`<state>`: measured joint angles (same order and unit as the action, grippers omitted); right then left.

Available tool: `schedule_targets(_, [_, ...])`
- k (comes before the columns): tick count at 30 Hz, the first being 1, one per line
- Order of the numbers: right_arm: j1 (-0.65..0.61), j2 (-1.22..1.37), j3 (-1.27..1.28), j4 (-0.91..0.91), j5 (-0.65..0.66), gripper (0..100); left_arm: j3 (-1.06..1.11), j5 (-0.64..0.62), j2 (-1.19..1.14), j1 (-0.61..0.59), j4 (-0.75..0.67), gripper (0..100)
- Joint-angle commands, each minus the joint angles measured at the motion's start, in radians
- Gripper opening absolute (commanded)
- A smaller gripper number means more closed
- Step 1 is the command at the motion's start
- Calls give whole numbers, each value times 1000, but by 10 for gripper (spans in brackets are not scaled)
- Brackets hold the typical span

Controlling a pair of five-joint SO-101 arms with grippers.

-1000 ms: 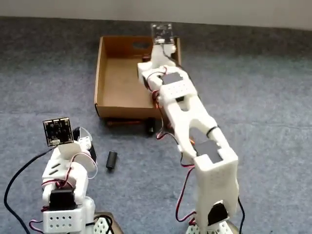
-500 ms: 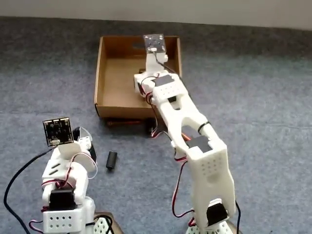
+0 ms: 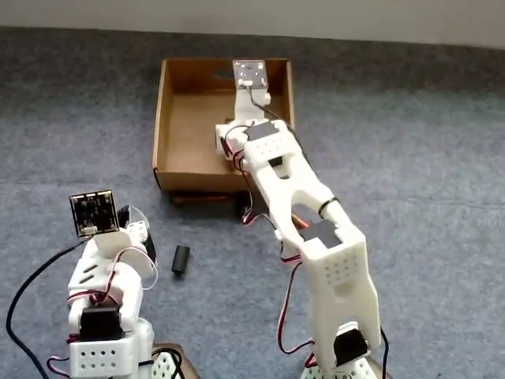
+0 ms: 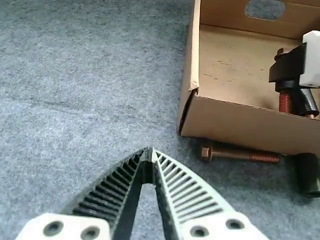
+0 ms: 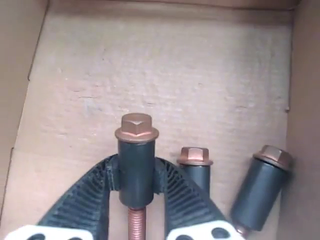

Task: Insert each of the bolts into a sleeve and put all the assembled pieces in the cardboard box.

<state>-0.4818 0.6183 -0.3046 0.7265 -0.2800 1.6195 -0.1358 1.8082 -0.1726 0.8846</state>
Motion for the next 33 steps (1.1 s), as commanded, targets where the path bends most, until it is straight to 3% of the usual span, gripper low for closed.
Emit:
schedule_targets(1, [-4,-10,-51,4,-8,6,-4,8,5,-1,-2,10])
schedule_targets(33, [76,71,-87,70,75,6,-4,8,5,-1,-2,8])
